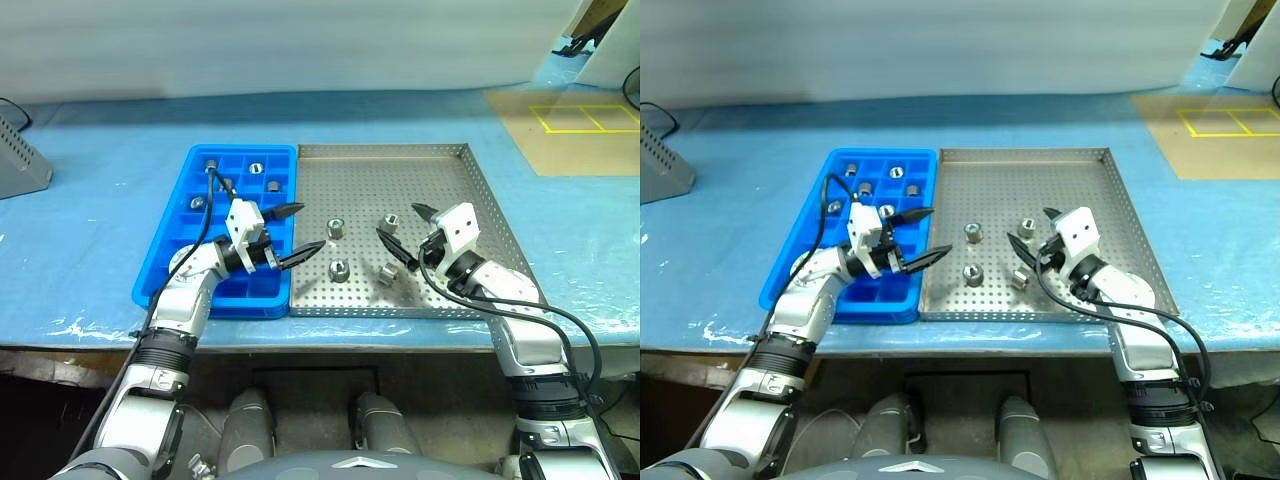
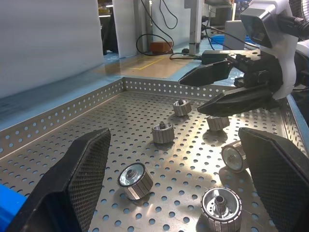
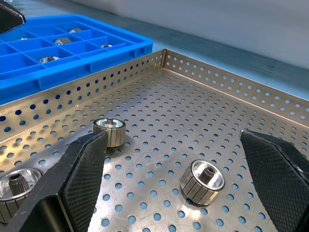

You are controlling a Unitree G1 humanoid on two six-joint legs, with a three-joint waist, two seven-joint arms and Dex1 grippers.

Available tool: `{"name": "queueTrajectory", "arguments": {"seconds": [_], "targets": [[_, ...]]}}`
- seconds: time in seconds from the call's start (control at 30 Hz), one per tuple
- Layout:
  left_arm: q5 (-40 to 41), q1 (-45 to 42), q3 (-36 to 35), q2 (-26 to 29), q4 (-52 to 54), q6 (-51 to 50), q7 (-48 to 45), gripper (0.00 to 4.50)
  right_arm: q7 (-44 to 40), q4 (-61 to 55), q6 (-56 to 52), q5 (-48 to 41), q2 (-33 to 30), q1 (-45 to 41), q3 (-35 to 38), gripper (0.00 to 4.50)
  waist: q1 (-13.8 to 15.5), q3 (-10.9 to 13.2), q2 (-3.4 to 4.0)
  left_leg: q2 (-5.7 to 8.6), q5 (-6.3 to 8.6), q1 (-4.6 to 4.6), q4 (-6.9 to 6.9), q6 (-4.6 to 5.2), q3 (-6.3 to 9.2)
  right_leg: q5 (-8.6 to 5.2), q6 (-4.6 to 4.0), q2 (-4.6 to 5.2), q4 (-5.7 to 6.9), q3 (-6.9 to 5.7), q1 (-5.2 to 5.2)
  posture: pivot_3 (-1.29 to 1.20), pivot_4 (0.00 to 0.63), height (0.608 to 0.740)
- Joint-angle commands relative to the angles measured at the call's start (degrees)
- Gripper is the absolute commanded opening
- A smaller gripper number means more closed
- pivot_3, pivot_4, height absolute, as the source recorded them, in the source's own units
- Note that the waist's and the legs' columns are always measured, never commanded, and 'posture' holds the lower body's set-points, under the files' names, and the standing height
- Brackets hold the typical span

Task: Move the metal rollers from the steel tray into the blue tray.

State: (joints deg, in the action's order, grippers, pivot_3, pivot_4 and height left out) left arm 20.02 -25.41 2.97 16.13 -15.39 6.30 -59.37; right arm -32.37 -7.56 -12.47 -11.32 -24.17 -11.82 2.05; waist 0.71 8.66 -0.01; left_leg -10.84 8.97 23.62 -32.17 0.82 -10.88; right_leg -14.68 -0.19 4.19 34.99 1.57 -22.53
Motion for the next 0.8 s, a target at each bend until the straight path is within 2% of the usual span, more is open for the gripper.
{"name": "queueTrajectory", "arguments": {"seconds": [0.03,0.8], "targets": [[-0.2,-1.2,0.3,-0.3,1.4,0.3,0.4,4.45,0.1,-0.6,1.2,-0.3,0.1,-0.6,0.5,4.5,0.0,0.0,0.0,0.0,0.0,0.0,0.0,0.0,0.0,0.0,0.0,0.0,0.0,0.0,0.0,-0.24,0.15,0.74],[0.5,-0.4,-0.2,0.4,2.1,-0.7,-0.7,4.45,0.6,-1.3,1.2,-0.4,0.5,0.9,0.7,4.5,0.0,0.0,0.0,0.0,0.0,0.0,-0.01,0.0,-0.02,0.0,0.0,0.0,0.01,0.01,0.0,-0.25,0.15,0.74]]}}
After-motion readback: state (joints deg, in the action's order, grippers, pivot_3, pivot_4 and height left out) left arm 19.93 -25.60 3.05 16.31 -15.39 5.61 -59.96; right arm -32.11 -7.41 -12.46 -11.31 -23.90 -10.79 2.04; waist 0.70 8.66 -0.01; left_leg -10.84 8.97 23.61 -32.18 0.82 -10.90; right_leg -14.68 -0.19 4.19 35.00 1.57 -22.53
